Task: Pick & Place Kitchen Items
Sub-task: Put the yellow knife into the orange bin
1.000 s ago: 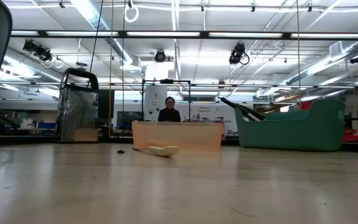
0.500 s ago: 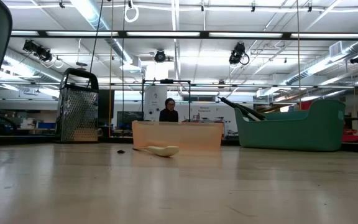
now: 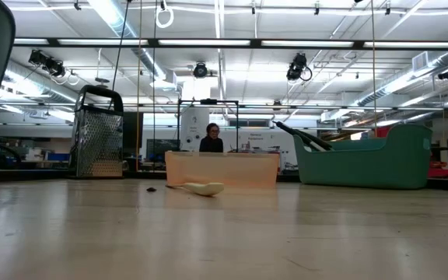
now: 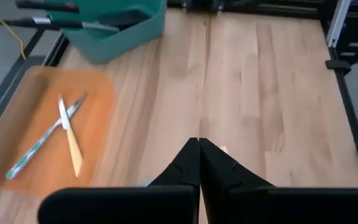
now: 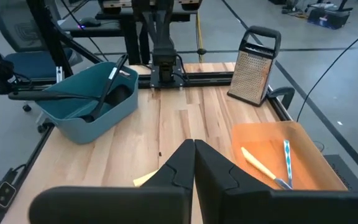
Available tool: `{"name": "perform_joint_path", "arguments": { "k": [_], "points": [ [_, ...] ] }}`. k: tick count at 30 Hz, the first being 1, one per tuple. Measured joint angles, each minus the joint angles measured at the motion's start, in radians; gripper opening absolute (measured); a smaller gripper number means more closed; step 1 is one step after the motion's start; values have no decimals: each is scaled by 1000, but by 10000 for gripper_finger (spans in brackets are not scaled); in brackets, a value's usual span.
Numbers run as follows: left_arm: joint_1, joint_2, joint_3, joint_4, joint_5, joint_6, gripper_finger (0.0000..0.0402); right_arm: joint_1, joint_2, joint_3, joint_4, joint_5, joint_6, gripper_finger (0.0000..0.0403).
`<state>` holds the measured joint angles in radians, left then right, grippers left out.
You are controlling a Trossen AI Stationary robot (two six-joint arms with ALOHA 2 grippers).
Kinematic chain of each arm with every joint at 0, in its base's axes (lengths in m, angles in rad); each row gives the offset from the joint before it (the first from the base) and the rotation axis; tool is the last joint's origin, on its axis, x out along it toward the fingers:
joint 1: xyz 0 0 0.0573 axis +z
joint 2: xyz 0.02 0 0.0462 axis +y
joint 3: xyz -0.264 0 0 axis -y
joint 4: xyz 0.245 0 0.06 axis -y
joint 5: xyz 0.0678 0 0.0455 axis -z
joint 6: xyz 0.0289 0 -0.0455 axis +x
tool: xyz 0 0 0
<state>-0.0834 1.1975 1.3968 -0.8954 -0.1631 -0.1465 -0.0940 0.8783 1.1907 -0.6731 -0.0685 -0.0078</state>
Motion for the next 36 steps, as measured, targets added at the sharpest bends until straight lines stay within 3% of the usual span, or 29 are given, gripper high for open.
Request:
{"name": "perform_joint_path", "arguments": {
  "k": [7,16,27,36],
  "points": [
    [0,-76,1,-52,-1,55,2,0,5,0,0,0,0,13],
    [0,-176,0,-84,-43,5,2,0,19,0,11,0,0,13],
    [0,-203,0,-87,-57,8,2,0,56,-1,48,-10,17,5],
    [0,-204,0,-86,-61,5,2,0,36,-165,286,-10,-19,3]
  ]
}}
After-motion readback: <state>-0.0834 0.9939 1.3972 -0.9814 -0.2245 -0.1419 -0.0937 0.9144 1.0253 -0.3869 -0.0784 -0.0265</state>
